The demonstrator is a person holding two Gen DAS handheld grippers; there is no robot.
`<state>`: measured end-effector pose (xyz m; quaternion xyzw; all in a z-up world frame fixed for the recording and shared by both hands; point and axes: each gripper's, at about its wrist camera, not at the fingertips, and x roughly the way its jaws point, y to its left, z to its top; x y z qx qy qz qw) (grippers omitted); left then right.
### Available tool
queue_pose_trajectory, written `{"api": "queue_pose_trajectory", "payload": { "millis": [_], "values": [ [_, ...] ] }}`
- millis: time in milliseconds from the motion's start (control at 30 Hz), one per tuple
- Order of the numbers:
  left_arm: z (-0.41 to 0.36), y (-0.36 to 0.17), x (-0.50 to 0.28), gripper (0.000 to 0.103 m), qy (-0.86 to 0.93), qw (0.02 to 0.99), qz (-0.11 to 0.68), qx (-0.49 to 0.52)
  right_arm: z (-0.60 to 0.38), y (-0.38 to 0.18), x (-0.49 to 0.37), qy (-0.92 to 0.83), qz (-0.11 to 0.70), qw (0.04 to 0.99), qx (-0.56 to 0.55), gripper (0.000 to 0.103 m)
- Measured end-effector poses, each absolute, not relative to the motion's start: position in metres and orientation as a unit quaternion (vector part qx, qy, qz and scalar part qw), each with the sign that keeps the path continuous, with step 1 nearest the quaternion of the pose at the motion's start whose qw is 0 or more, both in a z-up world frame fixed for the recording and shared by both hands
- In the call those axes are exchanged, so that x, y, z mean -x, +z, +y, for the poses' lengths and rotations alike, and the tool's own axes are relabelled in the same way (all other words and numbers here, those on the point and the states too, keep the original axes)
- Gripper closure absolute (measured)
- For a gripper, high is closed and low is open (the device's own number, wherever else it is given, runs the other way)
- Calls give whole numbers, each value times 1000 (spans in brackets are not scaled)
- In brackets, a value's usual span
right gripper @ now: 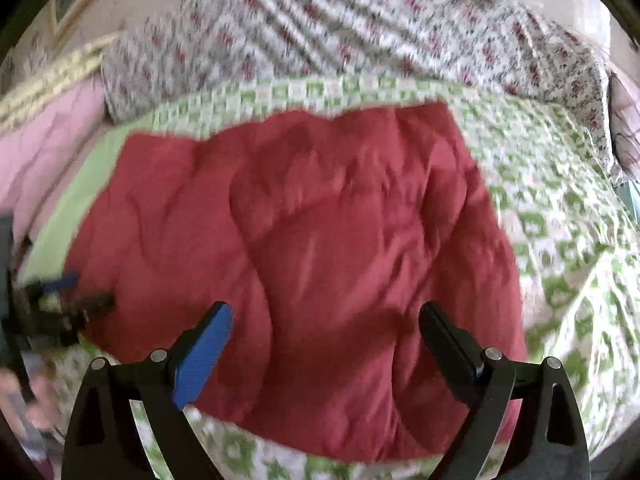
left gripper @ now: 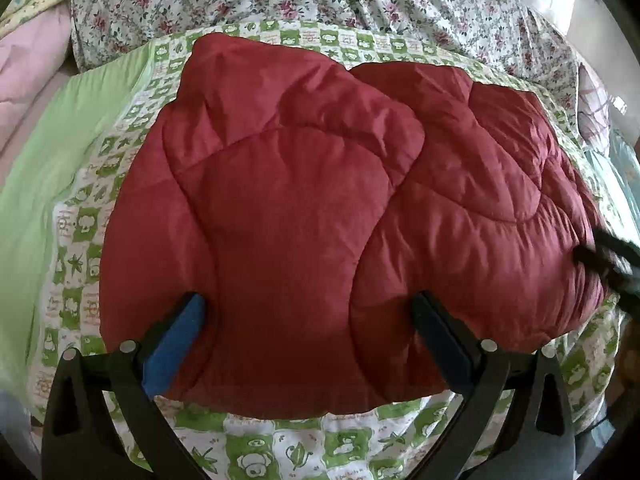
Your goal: Fold large clothes
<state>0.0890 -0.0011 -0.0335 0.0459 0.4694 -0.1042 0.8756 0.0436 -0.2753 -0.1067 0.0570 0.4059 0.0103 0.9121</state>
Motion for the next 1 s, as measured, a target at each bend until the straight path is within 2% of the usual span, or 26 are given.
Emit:
{"api": "queue_pose_trajectory", "payload": {
  "millis": [167, 867, 1000],
  "values": [
    [-5, -38, -87, 0, -96, 877, 467, -62, -285, -136, -45, 18, 414, 906, -83, 7],
    [-8, -42, -90, 0, -96, 874, 470, -69, -283, -136, -39, 10, 406, 910, -84, 7],
    [-8, -43, -91, 0, -96, 874, 470, -70, -283, -121, -35, 8, 398, 913, -92, 8]
  ]
}}
